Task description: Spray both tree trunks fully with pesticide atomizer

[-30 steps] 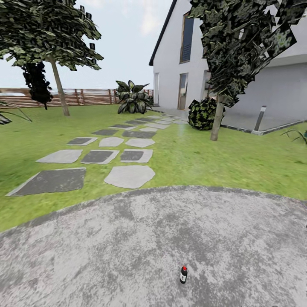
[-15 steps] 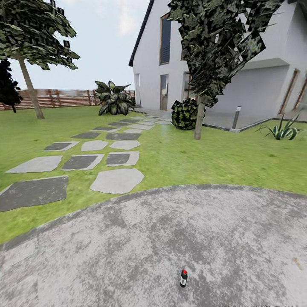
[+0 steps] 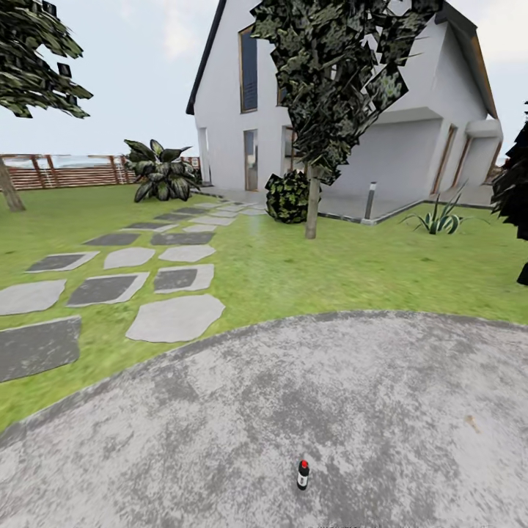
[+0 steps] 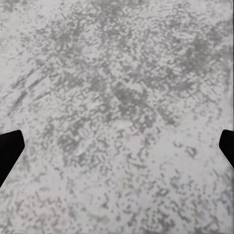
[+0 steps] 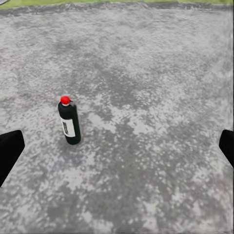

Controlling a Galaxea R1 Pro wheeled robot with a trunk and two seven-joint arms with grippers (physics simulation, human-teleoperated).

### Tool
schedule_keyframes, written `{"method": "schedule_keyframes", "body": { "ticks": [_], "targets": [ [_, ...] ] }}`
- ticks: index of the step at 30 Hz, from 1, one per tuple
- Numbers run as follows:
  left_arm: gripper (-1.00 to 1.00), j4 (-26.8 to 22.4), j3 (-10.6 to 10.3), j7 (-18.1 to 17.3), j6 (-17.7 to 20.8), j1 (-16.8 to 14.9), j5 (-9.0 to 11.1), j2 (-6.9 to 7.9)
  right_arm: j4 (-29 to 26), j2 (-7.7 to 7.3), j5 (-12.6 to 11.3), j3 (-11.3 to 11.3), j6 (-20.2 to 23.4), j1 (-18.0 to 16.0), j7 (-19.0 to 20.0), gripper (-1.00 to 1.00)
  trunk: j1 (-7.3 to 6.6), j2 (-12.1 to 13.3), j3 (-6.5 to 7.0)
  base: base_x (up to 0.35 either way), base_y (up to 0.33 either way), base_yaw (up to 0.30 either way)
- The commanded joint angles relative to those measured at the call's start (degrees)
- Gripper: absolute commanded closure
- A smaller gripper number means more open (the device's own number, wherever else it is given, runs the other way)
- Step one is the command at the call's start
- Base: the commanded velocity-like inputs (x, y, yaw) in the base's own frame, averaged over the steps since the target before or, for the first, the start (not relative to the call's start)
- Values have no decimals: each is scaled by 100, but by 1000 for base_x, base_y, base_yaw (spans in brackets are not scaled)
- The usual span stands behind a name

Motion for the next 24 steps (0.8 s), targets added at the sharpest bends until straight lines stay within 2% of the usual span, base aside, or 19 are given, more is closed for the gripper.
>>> {"method": "schedule_keyframes", "body": {
  "ticks": [1,7,11,24],
  "targets": [
    [-100,0,0,0,0,0,0,0,0,0,-1,0,-1,0,0,-100,0,0,2,0,4,-269],
    [-100,0,2,0,0,0,1,0,0,0,1,0,3,0,0,-100,0,0,15,0,2,-269],
    [-100,0,2,0,0,0,0,0,0,0,0,0,-1,0,0,-100,0,0,23,0,186,-236],
    [-100,0,2,0,0,0,4,0,0,0,4,0,-1,0,-8,-100,0,0,24,66,298,-19]
  ]
}}
